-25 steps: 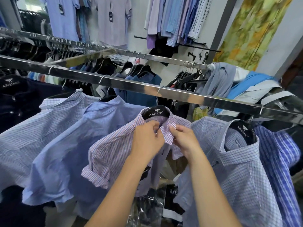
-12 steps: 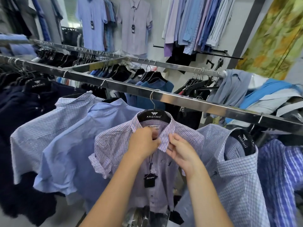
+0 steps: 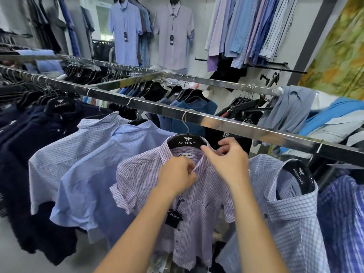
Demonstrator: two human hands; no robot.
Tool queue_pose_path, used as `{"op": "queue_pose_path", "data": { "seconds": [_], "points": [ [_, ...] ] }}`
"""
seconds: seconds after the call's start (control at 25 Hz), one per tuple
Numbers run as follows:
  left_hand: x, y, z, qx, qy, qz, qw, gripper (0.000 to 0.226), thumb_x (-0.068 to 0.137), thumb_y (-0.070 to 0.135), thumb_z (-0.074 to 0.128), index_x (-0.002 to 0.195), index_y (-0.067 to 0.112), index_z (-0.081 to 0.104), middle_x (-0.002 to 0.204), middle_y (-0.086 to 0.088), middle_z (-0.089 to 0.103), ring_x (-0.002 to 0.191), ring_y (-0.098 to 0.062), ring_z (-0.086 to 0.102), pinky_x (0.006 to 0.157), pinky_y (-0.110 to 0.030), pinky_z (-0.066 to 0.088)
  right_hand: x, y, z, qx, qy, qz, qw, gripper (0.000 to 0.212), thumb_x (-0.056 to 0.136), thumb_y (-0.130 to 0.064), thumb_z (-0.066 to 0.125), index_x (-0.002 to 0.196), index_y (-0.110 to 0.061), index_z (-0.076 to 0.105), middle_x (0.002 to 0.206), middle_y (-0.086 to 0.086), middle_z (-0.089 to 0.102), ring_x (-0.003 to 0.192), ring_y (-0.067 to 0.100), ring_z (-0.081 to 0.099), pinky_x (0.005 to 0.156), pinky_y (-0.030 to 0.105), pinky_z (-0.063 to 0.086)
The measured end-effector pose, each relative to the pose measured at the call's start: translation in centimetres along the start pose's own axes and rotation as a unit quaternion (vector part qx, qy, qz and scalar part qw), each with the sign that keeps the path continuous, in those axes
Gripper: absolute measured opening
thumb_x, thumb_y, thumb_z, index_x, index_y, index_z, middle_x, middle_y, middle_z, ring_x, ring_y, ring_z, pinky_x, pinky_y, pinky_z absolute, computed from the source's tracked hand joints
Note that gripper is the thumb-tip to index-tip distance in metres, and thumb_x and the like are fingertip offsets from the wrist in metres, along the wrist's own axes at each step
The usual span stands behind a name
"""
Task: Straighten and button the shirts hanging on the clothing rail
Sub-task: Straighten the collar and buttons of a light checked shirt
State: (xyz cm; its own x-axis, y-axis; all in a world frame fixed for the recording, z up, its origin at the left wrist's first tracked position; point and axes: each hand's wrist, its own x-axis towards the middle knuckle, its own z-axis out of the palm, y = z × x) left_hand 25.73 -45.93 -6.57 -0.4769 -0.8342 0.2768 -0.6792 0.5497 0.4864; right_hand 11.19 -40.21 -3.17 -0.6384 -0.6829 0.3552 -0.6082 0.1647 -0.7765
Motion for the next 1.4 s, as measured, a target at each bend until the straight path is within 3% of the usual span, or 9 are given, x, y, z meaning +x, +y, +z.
{"op": "queue_pose_path", "data": {
  "seconds": [0.12,0.24,0.48,0.64,0.8,0.92,1.08,1.28,1.4],
  "points": [
    [-0.3,0.2,-0.8,-0.040,0.020,-0.010,0.999,0.010,0.078,0.038,0.072,0.080,0.028,0.071,0.067,0.014,0.068,0.069,-0.004,0.064,0.072,-0.028,0.055,0.4,-1.2,1.8,-0.056,-0.024,-0.039,0.997,0.048,0.076,-0.040,0.079,0.115,-0.022,0.056,0.088,-0.005,0.067,0.090,0.017,0.062,0.077,0.029,0.043],
    [-0.3,-0.8,-2.5,-0.054,0.161,-0.092,0.981,0.026,0.077,0.045,0.072,0.068,0.025,0.059,0.058,0.012,0.061,0.064,-0.009,0.059,0.059,-0.027,0.045,0.5,-0.8,2.6,-0.048,-0.022,-0.042,0.998,0.029,0.079,-0.014,0.067,0.107,-0.020,0.062,0.080,-0.005,0.064,0.084,0.019,0.062,0.071,0.026,0.040],
    [0.4,-3.0,-4.2,-0.093,0.218,-0.139,0.961,0.014,0.072,0.014,0.059,0.071,0.020,0.047,0.061,0.004,0.058,0.061,-0.020,0.053,0.051,-0.030,0.031,1.1,-0.2,2.4,-0.011,-0.002,-0.040,0.999,0.021,0.085,-0.009,0.062,0.090,-0.027,0.072,0.065,-0.007,0.053,0.067,0.014,0.051,0.061,0.021,0.038],
    [1.4,-4.4,-5.5,-0.122,0.180,-0.073,0.973,0.021,0.073,0.004,0.057,0.070,0.024,0.051,0.062,0.005,0.054,0.060,-0.011,0.051,0.054,-0.026,0.035,2.2,0.4,2.4,0.038,-0.006,-0.039,0.999,0.028,0.085,-0.006,0.063,0.085,-0.033,0.070,0.066,-0.003,0.049,0.063,0.011,0.047,0.060,0.024,0.036],
    [0.9,-4.6,-3.9,-0.057,0.149,0.068,0.985,0.026,0.082,0.007,0.063,0.077,0.033,0.068,0.088,0.010,0.049,0.069,-0.011,0.055,0.061,-0.031,0.047,0.1,0.7,3.3,0.028,0.006,-0.123,0.992,0.024,0.087,-0.008,0.066,0.104,-0.026,0.064,0.096,-0.003,0.049,0.066,0.008,0.053,0.068,0.028,0.045],
    [0.5,-4.4,-2.9,0.012,0.129,0.131,0.983,0.027,0.081,0.009,0.068,0.094,0.032,0.075,0.105,0.015,0.062,0.082,-0.017,0.065,0.065,-0.032,0.051,-1.1,1.1,3.9,-0.001,0.030,-0.202,0.979,0.017,0.089,-0.008,0.068,0.097,-0.023,0.067,0.110,-0.006,0.050,0.066,0.010,0.054,0.066,0.029,0.048],
    [0.1,-3.9,-2.5,0.148,0.039,0.087,0.984,0.039,0.085,0.012,0.061,0.117,0.032,0.067,0.115,0.010,0.061,0.102,-0.023,0.065,0.074,-0.035,0.051,-1.5,1.6,4.1,-0.044,-0.006,-0.270,0.962,0.027,0.087,0.001,0.061,0.099,-0.019,0.075,0.112,-0.010,0.061,0.087,0.011,0.062,0.072,0.030,0.053],
    [1.0,-2.5,-2.8,0.259,-0.021,0.062,0.964,0.023,0.092,0.017,0.059,0.111,0.023,0.070,0.113,-0.001,0.054,0.099,-0.029,0.065,0.069,-0.036,0.046,-1.6,0.7,4.6,-0.197,-0.192,-0.230,0.933,0.055,0.080,0.002,0.059,0.128,-0.024,0.067,0.134,-0.015,0.057,0.112,0.017,0.061,0.094,0.037,0.051],
    [1.0,-3.1,-2.9,0.239,-0.025,0.073,0.968,0.018,0.093,0.030,0.061,0.109,0.025,0.067,0.112,0.001,0.057,0.101,-0.027,0.064,0.069,-0.033,0.041,-1.4,0.4,5.2,-0.246,-0.211,-0.232,0.917,0.042,0.085,-0.010,0.067,0.123,-0.027,0.070,0.126,-0.010,0.061,0.113,0.022,0.061,0.093,0.039,0.050]
  ]
}}
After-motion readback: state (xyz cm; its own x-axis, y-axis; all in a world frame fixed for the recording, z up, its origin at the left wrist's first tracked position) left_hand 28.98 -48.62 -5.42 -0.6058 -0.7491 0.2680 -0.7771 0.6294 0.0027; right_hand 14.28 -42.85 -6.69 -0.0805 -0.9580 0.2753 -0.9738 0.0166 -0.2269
